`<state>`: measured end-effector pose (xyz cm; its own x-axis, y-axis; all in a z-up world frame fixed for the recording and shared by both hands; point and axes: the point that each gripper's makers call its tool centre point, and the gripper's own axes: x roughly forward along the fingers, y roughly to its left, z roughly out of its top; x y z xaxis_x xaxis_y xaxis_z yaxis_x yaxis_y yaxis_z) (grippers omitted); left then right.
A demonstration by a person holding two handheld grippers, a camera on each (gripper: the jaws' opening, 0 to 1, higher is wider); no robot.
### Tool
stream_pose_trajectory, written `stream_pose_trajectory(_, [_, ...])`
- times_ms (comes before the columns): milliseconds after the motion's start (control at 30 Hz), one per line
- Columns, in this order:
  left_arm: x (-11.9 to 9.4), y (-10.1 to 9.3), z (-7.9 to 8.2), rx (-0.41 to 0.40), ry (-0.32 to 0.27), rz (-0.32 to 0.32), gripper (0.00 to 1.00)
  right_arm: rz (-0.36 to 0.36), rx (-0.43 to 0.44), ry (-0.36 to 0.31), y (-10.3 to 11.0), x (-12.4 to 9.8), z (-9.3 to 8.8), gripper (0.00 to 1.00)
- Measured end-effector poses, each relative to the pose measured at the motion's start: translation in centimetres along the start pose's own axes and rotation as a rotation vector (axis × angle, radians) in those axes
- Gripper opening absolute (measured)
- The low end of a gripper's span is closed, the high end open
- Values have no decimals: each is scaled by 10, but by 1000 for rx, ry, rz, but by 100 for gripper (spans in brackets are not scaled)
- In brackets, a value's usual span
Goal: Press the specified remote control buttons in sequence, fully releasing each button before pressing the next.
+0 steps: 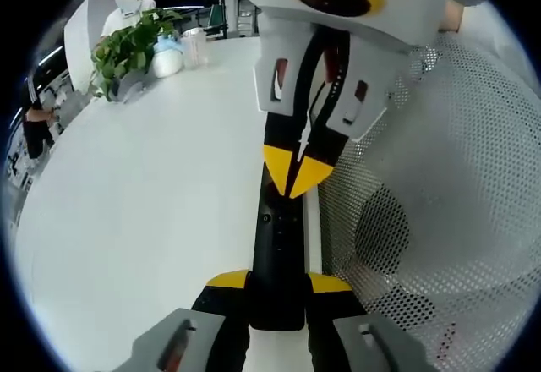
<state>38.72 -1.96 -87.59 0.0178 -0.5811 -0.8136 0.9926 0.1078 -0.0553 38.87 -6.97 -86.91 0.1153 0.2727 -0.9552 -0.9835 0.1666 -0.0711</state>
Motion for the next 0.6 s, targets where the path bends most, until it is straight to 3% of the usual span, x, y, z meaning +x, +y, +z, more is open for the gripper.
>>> stream_pose_trajectory(600, [-1,-1,0,0,1,0,24,2,4,-3,0,-1,0,0])
